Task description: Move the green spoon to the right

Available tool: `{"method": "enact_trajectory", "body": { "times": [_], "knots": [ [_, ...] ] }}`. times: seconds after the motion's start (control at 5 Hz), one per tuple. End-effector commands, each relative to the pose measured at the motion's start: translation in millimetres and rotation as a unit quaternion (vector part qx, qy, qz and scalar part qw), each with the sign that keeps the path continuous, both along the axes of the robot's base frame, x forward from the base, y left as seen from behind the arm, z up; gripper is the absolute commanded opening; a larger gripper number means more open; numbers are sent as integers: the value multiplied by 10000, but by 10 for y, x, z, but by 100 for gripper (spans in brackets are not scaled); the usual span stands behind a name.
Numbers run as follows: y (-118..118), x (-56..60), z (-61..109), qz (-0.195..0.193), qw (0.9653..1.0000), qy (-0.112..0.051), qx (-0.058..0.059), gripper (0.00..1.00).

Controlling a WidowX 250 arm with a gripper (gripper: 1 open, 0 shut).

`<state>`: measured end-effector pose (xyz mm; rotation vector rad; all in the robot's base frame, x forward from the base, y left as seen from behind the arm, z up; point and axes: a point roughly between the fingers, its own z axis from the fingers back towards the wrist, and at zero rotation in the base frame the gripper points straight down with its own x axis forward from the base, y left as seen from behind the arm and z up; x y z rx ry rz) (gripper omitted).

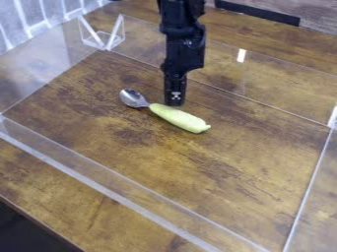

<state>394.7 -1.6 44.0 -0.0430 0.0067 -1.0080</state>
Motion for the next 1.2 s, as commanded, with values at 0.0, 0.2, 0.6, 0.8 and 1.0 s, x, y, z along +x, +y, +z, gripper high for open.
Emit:
{"method": "enact_trajectory", "body": {
  "times": [0.0,0.2,0.6,0.8,1.0],
  "knots": [
    [-98,24,30,-75,9998,-168,-112,0],
    [-186,-21,54,-349,9991,-146,-182,0],
    [-217,-41,91,-566,9981,-114,-232,100],
    [-161,-19,117,-506,9984,-127,-203,100],
    [-147,-44,252,-720,9971,-148,-183,100]
  ]
}}
